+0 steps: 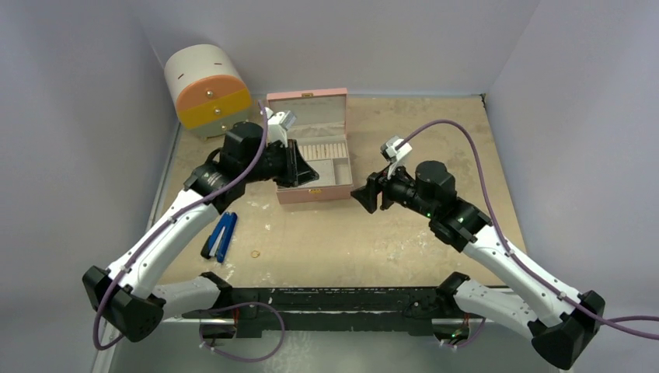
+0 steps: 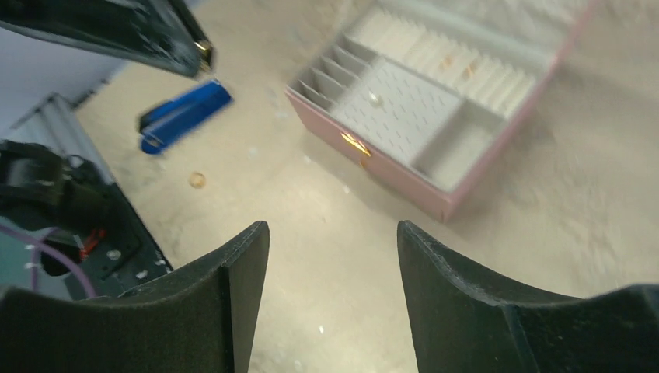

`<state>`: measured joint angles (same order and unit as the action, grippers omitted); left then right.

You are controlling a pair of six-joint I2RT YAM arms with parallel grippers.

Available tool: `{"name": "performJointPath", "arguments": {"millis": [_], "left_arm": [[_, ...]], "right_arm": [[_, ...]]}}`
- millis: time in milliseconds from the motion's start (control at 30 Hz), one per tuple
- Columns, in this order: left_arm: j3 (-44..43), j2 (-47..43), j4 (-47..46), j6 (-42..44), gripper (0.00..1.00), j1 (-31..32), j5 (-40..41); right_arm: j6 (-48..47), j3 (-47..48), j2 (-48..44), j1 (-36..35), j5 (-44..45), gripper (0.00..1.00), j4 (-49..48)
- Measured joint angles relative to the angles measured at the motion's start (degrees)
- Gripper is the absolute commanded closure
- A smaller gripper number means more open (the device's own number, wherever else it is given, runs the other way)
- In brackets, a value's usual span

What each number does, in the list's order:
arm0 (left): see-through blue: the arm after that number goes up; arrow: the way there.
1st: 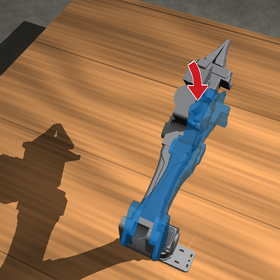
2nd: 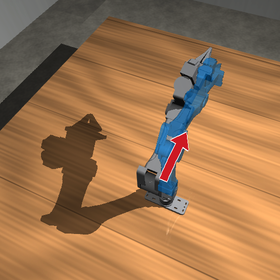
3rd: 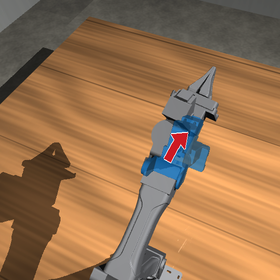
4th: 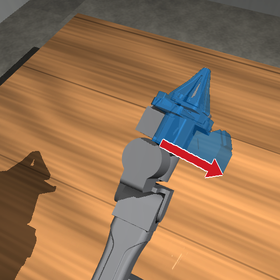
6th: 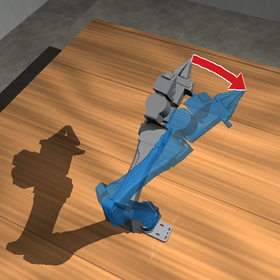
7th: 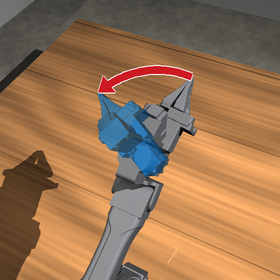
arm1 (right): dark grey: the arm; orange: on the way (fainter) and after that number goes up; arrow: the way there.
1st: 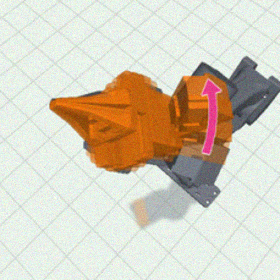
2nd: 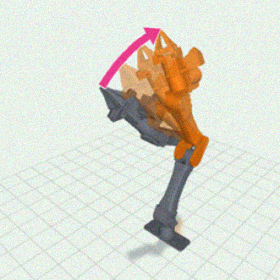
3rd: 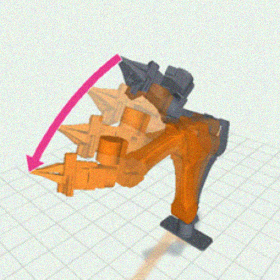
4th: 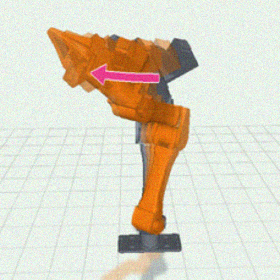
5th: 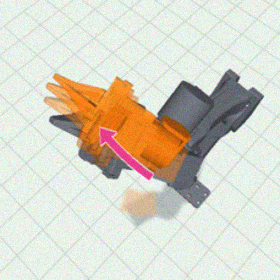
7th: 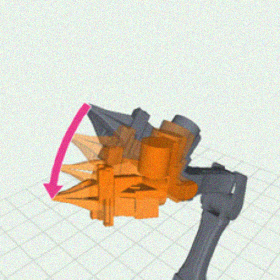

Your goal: Organize the mixed jewelry

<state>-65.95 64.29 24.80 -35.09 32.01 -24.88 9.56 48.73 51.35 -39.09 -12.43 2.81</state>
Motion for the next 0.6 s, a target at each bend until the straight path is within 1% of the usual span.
{"name": "performJointPath", "arguments": {"millis": [133, 267, 400, 600], "left_arm": [[-5.6, 5.9, 10.3, 5.8, 1.0, 0.0, 7.3], [-9.8, 12.2, 17.7, 9.5, 1.0, 0.0, 14.5], [-13.0, 17.7, 21.6, 11.9, 1.0, 0.0, 19.6], [-16.5, 24.9, 23.6, 13.7, 1.0, 0.0, 24.6]], "right_arm": [[3.3, 0.1, 2.5, 0.1, 6.2, 0.34, 7.5], [5.9, 1.2, 5.8, 0.4, 9.2, 0.33, 13.0], [7.9, 1.6, 8.6, 0.5, 10.2, 0.33, 16.0], [9.7, 1.6, 8.6, 0.5, 10.2, 0.32, 17.6]]}}
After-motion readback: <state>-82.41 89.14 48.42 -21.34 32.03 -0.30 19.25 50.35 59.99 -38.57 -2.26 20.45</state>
